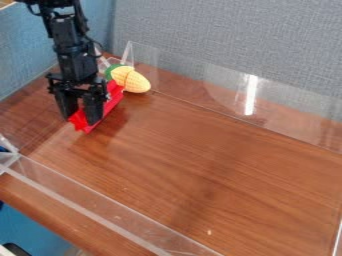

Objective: Put the red object to the right side of the table

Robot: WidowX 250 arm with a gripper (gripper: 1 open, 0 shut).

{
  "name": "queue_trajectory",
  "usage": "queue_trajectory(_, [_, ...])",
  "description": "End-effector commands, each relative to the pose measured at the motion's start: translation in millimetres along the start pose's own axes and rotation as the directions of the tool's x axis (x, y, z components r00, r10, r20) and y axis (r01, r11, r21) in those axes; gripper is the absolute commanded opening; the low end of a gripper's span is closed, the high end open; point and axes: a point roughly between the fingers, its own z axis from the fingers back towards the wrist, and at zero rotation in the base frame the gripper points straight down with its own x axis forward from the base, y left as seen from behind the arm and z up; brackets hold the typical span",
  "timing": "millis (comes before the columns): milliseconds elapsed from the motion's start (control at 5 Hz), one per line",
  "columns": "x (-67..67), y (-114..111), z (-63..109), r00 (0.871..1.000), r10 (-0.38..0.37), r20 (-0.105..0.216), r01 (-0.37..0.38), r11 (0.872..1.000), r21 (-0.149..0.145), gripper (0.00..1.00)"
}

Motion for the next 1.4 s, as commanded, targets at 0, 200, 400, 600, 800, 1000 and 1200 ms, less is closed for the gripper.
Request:
queue_trajectory(0, [18.2, -1, 7.4, 0.998, -0.024, 0.051, 0.022, 0.999, 0.033, 0.0])
queue_trajectory(200, [24.9, -3, -4.2, 0.998, -0.054, 0.041, 0.053, 0.998, 0.037, 0.0])
queue_trajectory(400, [27.7, -1, -5.0, 0.997, -0.065, 0.045, 0.064, 0.997, 0.036, 0.0])
queue_trajectory(600, [30.7, 1, -6.3, 0.996, -0.075, 0.048, 0.074, 0.997, 0.036, 0.0])
queue_trajectory(800, [28.2, -1, -2.4, 0.997, -0.06, 0.056, 0.059, 0.998, 0.033, 0.0])
queue_trajectory(1000, [25.8, -4, 0.9, 0.997, -0.045, 0.063, 0.043, 0.999, 0.031, 0.0])
queue_trajectory(1200, [23.1, -6, 5.1, 0.997, -0.031, 0.071, 0.029, 0.999, 0.029, 0.0])
